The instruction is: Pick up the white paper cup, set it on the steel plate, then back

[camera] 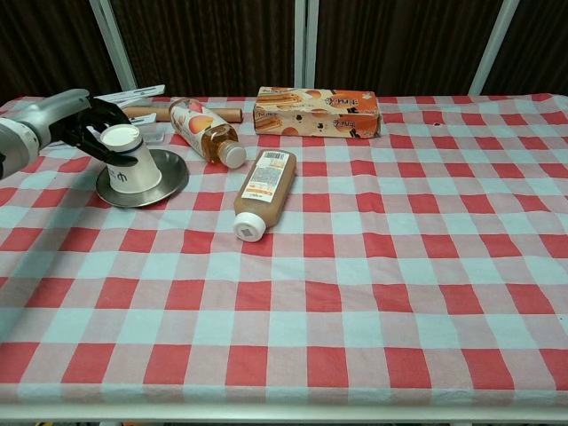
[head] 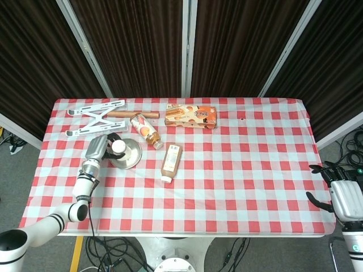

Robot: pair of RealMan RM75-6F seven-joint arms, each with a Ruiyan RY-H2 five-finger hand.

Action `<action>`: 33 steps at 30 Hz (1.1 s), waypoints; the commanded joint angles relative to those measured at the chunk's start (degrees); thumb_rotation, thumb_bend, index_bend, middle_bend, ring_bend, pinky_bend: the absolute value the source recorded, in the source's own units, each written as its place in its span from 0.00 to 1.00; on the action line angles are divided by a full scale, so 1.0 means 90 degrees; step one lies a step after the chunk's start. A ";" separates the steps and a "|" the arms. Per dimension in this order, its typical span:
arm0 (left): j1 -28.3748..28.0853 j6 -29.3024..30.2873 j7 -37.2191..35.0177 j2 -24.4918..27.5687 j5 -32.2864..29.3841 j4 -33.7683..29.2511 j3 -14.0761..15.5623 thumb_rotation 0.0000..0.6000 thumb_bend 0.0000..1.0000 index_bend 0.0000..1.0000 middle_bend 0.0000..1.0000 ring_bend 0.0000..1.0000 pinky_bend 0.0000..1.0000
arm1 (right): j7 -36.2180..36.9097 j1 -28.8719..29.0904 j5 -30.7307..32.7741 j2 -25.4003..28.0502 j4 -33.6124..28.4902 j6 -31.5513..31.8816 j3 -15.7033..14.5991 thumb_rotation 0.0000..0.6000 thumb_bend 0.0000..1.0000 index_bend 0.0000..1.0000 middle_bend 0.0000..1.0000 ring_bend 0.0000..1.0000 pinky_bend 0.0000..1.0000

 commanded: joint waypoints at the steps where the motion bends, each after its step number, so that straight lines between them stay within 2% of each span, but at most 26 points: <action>1: 0.0010 0.0082 -0.0136 0.0089 0.0217 -0.0413 0.0066 1.00 0.24 0.49 0.50 0.36 0.44 | -0.0010 0.0001 0.0001 0.0003 -0.0007 0.0002 0.0004 1.00 0.14 0.24 0.34 0.14 0.19; 5: -0.0087 0.0112 0.0138 -0.0011 0.0296 -0.0258 0.0145 1.00 0.24 0.49 0.50 0.36 0.44 | -0.0038 0.0003 0.0014 0.0014 -0.0035 0.0009 0.0021 1.00 0.14 0.24 0.34 0.14 0.19; 12: 0.0004 0.0004 0.0151 -0.0010 -0.0089 0.0143 -0.0018 1.00 0.24 0.49 0.50 0.36 0.44 | -0.0026 0.0034 -0.0004 -0.0009 -0.0020 -0.0046 0.0012 1.00 0.14 0.24 0.34 0.14 0.19; 21: 0.0074 0.0200 -0.0068 0.0209 0.0271 -0.0655 0.0090 1.00 0.24 0.49 0.50 0.36 0.44 | 0.0002 0.0006 -0.0024 -0.0021 0.0006 -0.0008 -0.0007 1.00 0.14 0.24 0.34 0.14 0.19; 24: 0.0002 0.0166 0.0176 0.0144 0.0242 -0.0471 0.0124 1.00 0.24 0.49 0.50 0.36 0.44 | -0.0020 0.0013 -0.0027 -0.0010 -0.0022 0.0007 0.0010 1.00 0.14 0.24 0.34 0.14 0.19; 29: -0.0001 -0.0003 0.0231 0.0065 -0.0136 0.0036 -0.0038 1.00 0.24 0.49 0.50 0.36 0.44 | -0.0015 0.0038 -0.0041 -0.0018 -0.0020 -0.0026 0.0009 1.00 0.14 0.24 0.34 0.14 0.19; 33: 0.0069 -0.0024 0.0186 0.0122 -0.0267 0.0084 -0.0102 1.00 0.24 0.49 0.50 0.36 0.44 | 0.0015 0.0034 -0.0038 -0.0031 0.0008 -0.0043 -0.0007 1.00 0.14 0.24 0.34 0.14 0.19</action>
